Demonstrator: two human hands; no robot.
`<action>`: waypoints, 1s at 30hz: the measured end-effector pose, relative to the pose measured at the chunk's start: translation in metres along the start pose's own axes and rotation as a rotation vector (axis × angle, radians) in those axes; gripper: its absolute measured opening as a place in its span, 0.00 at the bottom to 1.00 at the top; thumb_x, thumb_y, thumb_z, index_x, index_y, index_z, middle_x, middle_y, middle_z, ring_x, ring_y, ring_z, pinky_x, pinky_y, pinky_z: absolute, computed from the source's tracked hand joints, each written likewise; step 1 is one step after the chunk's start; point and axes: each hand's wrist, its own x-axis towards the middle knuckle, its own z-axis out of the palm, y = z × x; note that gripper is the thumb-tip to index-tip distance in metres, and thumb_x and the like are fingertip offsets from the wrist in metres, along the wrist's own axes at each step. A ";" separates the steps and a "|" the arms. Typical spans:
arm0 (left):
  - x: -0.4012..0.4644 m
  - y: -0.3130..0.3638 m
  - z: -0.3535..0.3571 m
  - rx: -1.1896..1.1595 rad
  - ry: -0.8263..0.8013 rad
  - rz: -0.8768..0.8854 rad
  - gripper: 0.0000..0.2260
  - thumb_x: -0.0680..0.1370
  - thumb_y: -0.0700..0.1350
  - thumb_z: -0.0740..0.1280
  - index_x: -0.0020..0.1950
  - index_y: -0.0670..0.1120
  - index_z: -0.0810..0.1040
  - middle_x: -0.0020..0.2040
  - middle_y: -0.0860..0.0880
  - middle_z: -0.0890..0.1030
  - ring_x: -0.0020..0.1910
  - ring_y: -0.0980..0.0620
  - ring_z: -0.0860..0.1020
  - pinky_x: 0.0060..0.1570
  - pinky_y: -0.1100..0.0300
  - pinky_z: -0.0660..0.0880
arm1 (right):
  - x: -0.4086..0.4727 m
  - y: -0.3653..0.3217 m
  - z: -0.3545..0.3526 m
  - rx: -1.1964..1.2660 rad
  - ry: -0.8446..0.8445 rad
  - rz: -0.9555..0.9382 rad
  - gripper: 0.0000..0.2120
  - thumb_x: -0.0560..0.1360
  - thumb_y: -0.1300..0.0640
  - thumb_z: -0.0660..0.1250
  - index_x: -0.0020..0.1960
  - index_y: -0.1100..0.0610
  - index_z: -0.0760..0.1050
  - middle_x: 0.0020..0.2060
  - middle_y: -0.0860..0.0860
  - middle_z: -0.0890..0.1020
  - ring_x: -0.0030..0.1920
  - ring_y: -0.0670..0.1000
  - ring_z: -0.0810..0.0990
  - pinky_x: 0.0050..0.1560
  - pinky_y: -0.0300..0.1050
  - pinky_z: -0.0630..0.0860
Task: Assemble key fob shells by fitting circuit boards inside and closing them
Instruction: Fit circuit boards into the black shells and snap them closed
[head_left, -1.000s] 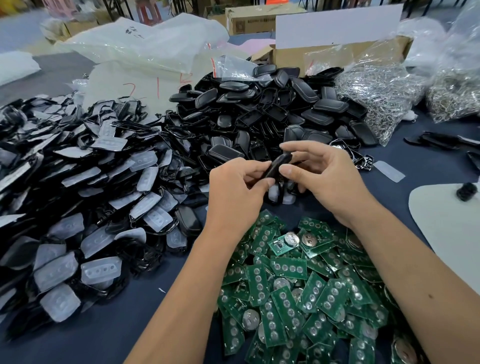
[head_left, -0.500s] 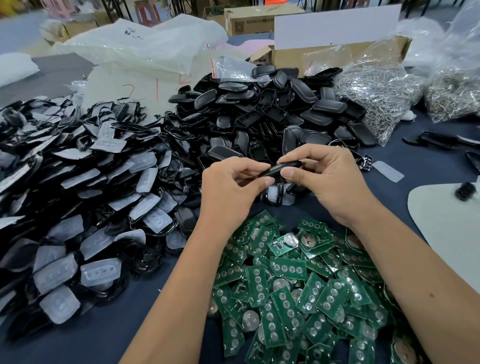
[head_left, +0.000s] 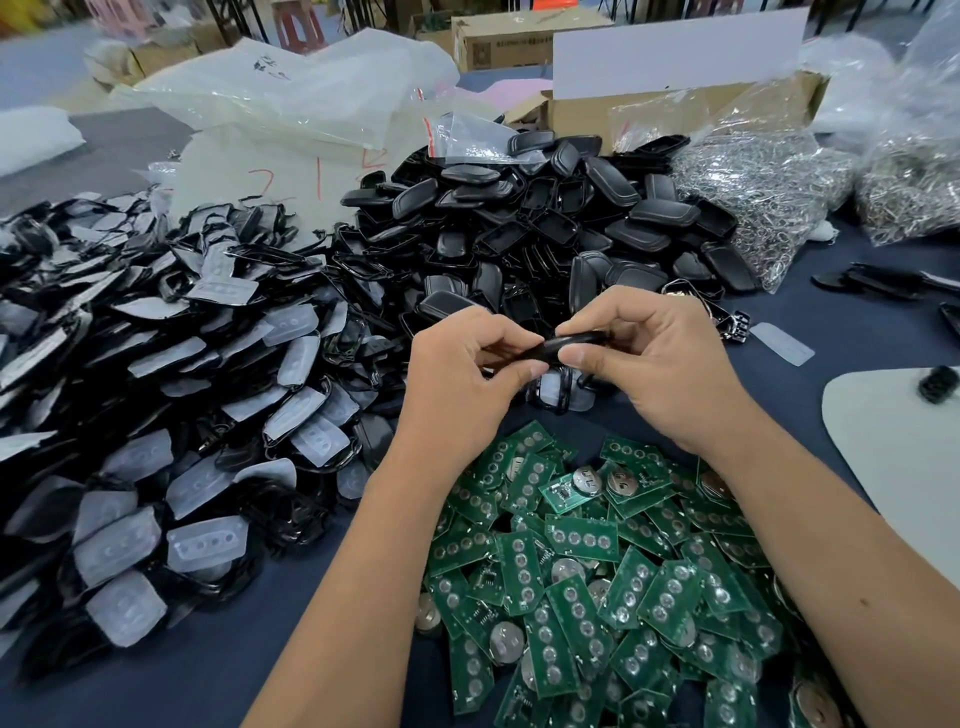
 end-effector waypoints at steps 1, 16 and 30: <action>-0.001 0.001 0.000 0.041 0.002 0.032 0.10 0.72 0.37 0.80 0.50 0.48 0.87 0.46 0.52 0.84 0.47 0.56 0.83 0.50 0.60 0.81 | 0.000 0.000 0.001 -0.049 -0.004 -0.023 0.09 0.72 0.65 0.79 0.48 0.55 0.84 0.41 0.55 0.86 0.43 0.56 0.84 0.46 0.53 0.82; 0.001 0.003 0.009 0.020 0.013 -0.040 0.17 0.67 0.36 0.82 0.47 0.52 0.80 0.36 0.54 0.82 0.36 0.58 0.81 0.38 0.68 0.77 | -0.001 -0.006 0.011 -0.209 -0.038 -0.076 0.05 0.74 0.66 0.77 0.47 0.58 0.86 0.43 0.51 0.82 0.41 0.55 0.84 0.43 0.62 0.80; 0.003 0.007 0.003 -0.773 0.037 -0.389 0.14 0.72 0.28 0.75 0.55 0.38 0.79 0.48 0.38 0.80 0.47 0.44 0.85 0.46 0.55 0.84 | 0.000 0.002 0.016 -0.055 0.083 0.151 0.16 0.77 0.37 0.67 0.43 0.48 0.83 0.30 0.55 0.79 0.30 0.48 0.76 0.31 0.38 0.70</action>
